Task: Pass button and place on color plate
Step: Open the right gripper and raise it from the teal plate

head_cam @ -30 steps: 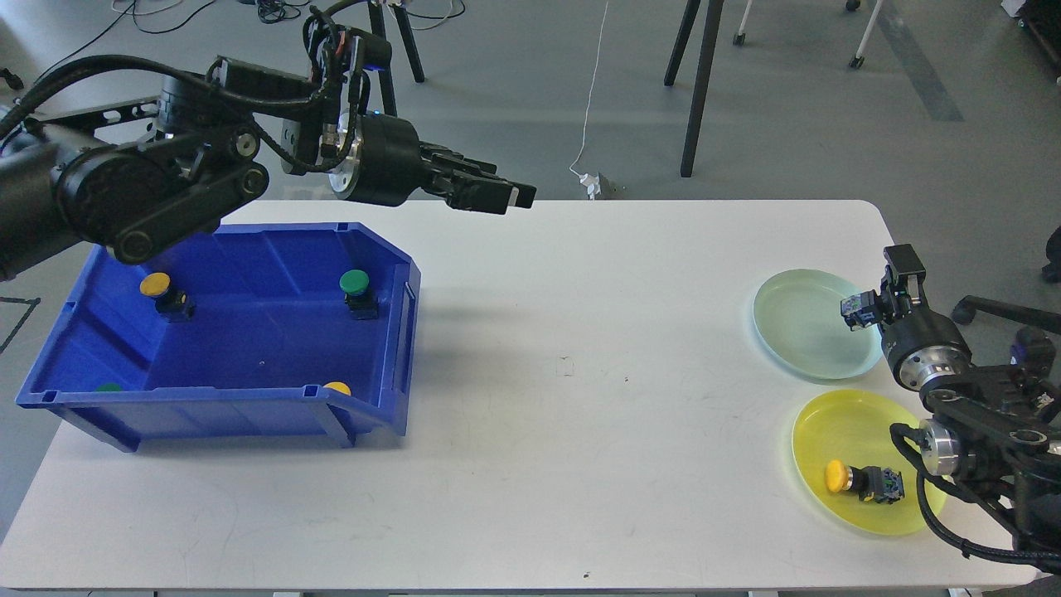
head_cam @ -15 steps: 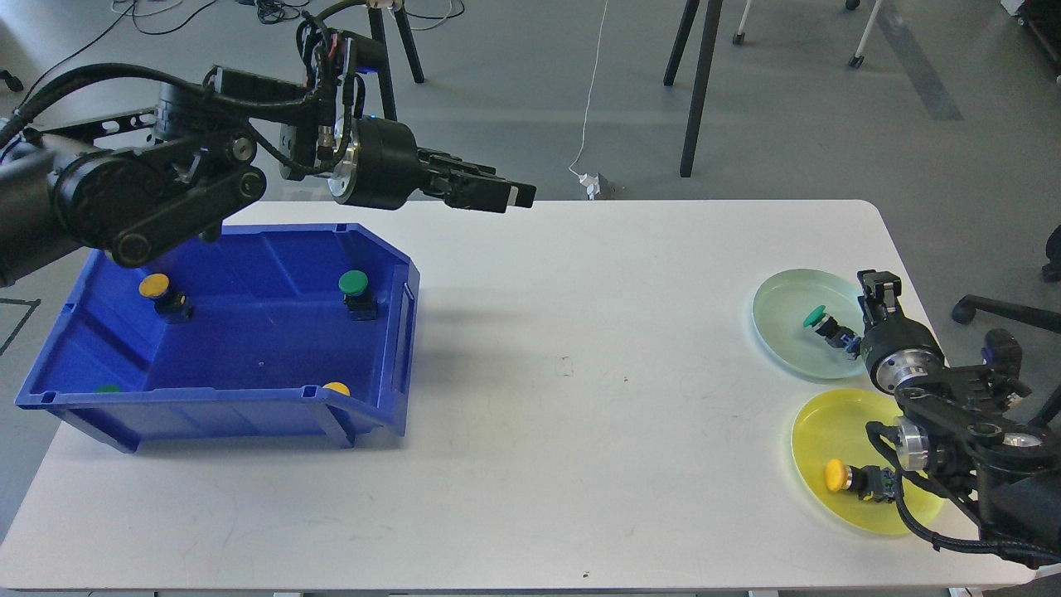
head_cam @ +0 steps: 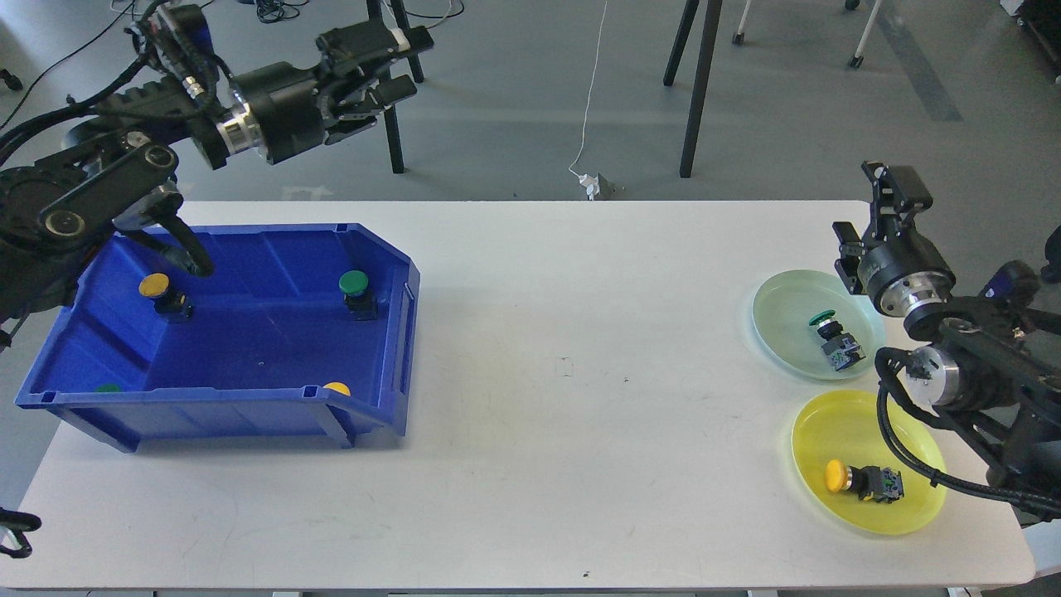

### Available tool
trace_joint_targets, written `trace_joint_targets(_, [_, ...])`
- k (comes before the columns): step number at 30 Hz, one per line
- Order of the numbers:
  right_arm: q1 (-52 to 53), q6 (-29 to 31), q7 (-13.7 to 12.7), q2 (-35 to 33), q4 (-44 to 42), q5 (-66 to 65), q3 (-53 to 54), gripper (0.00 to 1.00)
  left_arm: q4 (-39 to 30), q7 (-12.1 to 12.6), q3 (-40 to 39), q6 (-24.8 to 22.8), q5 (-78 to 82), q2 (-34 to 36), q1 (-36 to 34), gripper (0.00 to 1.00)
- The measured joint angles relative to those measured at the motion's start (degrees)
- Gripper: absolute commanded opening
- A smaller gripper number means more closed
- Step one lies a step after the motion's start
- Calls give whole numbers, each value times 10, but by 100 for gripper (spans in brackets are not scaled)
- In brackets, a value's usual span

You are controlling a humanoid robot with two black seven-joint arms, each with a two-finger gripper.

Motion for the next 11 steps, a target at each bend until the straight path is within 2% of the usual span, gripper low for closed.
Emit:
trace_joint_targets(4, [-1,88,0,4,52,61,37,98,22,0,-44,0,-121,0,58,94])
trace_joint_targets(8, [-1,207,1,7,53,139,36,99,35,0,-89,0,-163,2,112,95])
trace_joint_targets(11, [-3,243,2,8,46,150,34,99,35,0,-97,0,-166,1,123,96])
